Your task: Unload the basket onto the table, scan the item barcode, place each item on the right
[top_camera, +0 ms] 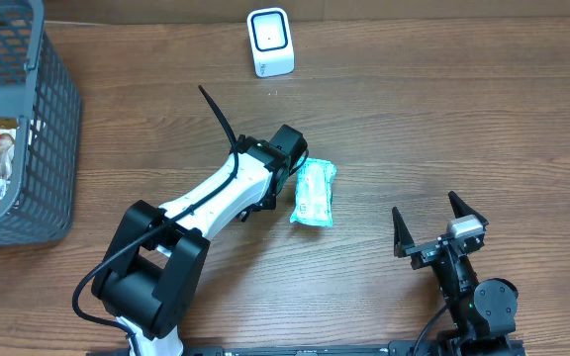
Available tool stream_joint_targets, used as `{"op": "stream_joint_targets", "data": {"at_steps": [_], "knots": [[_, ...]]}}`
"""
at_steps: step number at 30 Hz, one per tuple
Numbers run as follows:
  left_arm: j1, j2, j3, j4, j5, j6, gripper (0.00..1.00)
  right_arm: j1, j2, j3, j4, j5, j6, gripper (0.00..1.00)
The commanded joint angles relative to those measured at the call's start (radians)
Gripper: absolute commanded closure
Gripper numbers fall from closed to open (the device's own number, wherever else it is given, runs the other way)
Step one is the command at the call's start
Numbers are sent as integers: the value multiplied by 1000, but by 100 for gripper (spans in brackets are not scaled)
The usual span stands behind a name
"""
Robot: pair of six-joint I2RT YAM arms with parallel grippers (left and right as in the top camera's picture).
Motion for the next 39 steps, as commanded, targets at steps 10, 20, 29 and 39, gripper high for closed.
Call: {"op": "stream_joint_targets", "data": {"at_steps": [10, 20, 29, 39], "knots": [[6, -2, -3, 10, -16, -13, 71, -1, -6, -11, 5, 2, -1, 0], [6, -3, 22, 0, -53, 3, 91, -1, -6, -11, 5, 2, -1, 0], [6, -3, 94, -63, -77, 17, 96, -1, -6, -11, 5, 2, -1, 0], [87, -3, 94, -58, 108, 17, 70, -1, -6, -11, 5, 2, -1, 0]]}}
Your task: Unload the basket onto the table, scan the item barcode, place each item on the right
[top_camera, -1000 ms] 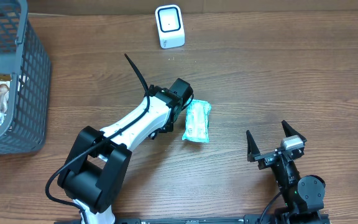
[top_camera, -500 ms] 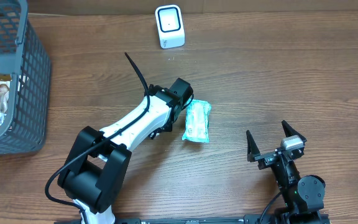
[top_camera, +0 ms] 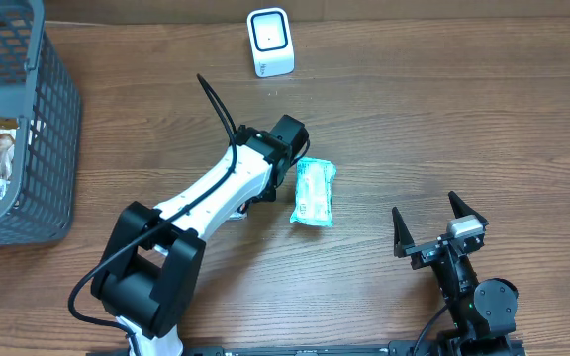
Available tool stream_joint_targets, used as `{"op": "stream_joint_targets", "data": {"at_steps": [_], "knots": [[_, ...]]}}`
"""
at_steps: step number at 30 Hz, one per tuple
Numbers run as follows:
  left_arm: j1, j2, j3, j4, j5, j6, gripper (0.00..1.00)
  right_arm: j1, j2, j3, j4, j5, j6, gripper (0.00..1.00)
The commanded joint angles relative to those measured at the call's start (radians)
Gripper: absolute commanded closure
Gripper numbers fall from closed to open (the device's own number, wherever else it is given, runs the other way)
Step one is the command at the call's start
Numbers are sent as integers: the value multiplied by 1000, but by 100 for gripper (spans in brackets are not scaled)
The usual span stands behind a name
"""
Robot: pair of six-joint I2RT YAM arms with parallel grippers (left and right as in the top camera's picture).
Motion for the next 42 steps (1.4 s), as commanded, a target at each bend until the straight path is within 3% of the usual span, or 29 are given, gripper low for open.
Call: {"op": "stream_joint_targets", "data": {"at_steps": [1, 5, 8, 32, 39, 42], "knots": [[82, -2, 19, -2, 140, 3, 70, -1, -6, -11, 5, 2, 0, 0], [192, -2, 18, -8, 355, 50, 67, -1, -6, -11, 5, 2, 0, 0], [235, -2, 14, -8, 428, 79, 67, -1, -6, -11, 5, 2, 0, 0], [246, -2, -116, 87, 423, 101, 62, -1, -6, -11, 5, 2, 0, 0], [221, -2, -126, 102, 425, 101, 54, -1, -6, -11, 5, 2, 0, 0], [219, -3, -117, 107, 425, 157, 46, -1, -6, -11, 5, 2, 0, 0]]}}
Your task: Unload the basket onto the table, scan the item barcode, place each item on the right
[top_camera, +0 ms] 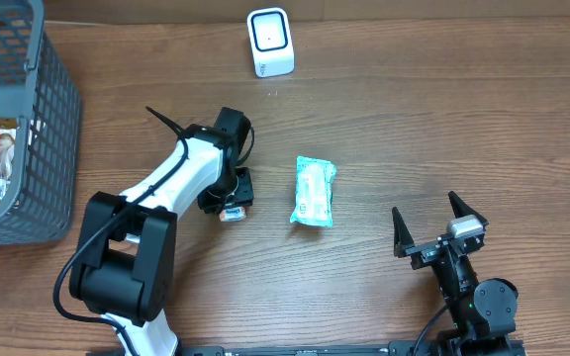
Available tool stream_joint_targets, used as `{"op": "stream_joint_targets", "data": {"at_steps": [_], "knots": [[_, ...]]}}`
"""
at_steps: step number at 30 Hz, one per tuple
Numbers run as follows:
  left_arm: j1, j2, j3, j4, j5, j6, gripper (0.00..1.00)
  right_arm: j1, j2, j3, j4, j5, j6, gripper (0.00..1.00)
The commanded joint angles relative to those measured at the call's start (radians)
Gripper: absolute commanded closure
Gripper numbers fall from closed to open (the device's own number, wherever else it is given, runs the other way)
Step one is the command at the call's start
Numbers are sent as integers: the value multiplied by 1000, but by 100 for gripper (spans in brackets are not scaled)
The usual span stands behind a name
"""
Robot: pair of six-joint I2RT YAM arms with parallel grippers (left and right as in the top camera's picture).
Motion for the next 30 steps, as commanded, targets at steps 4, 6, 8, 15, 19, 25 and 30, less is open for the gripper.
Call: {"op": "stream_joint_targets", "data": {"at_steps": [4, 6, 8, 15, 19, 25, 30], "knots": [[3, -7, 78, -73, -34, 73, 39, -1, -6, -11, 5, 2, 0, 0], [5, -8, 130, -133, -80, 73, 37, -1, -6, -11, 5, 2, 0, 0], [5, -8, 163, -171, -107, 73, 37, -1, -6, -11, 5, 2, 0, 0], [1, -14, 422, -321, 64, 164, 38, -1, -6, -11, 5, 2, 0, 0], [-2, -14, 491, -312, 338, 218, 39, -1, -6, -11, 5, 2, 0, 0], [-71, -14, 447, -275, 434, 218, 37, -1, -6, -11, 5, 2, 0, 0], [-179, -13, 362, -179, 334, 132, 32, -1, -6, -11, 5, 2, 0, 0]]}}
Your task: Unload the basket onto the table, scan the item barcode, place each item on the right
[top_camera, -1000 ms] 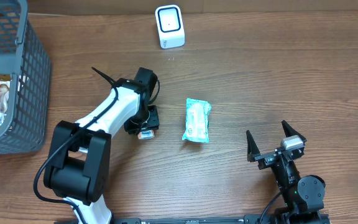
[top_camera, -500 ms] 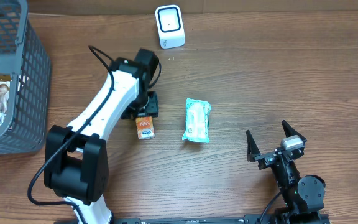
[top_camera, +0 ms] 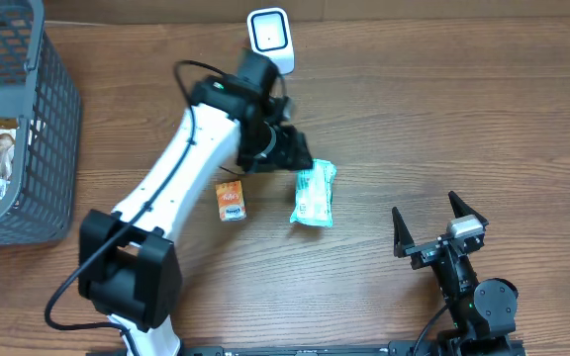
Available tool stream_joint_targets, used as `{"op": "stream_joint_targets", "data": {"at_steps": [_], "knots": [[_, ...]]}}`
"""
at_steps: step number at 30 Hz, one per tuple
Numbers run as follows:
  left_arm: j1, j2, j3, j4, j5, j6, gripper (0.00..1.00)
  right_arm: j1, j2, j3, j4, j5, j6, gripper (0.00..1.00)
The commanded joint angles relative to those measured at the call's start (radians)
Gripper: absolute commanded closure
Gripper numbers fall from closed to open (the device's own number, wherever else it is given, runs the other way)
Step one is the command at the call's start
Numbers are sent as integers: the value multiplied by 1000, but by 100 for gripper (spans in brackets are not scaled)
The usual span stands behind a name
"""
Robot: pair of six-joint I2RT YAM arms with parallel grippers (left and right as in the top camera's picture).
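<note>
A teal packet [top_camera: 315, 195] lies flat in the middle of the table. My left gripper [top_camera: 295, 155] hovers at the packet's upper left end, its dark fingers looking parted and holding nothing. A small orange packet [top_camera: 231, 201] lies free on the wood to the left of the teal one. The white barcode scanner [top_camera: 269, 42] stands at the back, just behind my left wrist. Near the front right, my right gripper [top_camera: 440, 229] rests open and empty.
A grey wire basket [top_camera: 38, 148] with several packaged items stands at the left edge. My left arm [top_camera: 181, 168] stretches diagonally from its base at the front left toward the scanner.
My left gripper was down over the orange packet left of the teal one. It is now farther back and right, at the teal packet's top end, and the orange packet lies uncovered.
My left gripper first sat close against the teal packet's left side, and stayed there a moment later. Then it was farther left, over the orange packet on the table. Now it is by the teal packet near the scanner. The right arm has not moved.
</note>
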Motion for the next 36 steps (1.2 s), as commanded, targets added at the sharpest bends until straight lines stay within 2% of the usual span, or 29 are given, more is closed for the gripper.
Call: {"op": "stream_joint_targets", "data": {"at_steps": [1, 6, 10, 12, 17, 20, 22, 25, 36], "knots": [[-69, -11, -61, 35, -64, -69, 30, -1, -6, -11, 5, 2, -1, 0], [-156, -9, -131, 127, -132, -111, 21, -1, -6, -11, 5, 2, -1, 0], [-192, -6, -141, 127, -257, -173, 22, -1, -6, -11, 5, 2, -1, 0], [-198, -6, -141, 129, -265, -181, 29, -1, -6, -11, 5, 2, -1, 0], [-200, -6, -141, 132, -264, -181, 61, -1, -6, -11, 5, 2, -1, 0], [-200, -6, -141, 133, -264, -180, 65, -1, -6, -11, 5, 2, -1, 0], [-200, -6, -141, 134, -261, -180, 74, -1, -6, -11, 5, 2, -1, 0], [-192, -8, -129, 128, -262, -179, 81, -1, -6, -11, 5, 2, -1, 0], [-123, -60, -86, 89, -261, -172, 78, -1, -6, -11, 5, 2, -1, 0]]}}
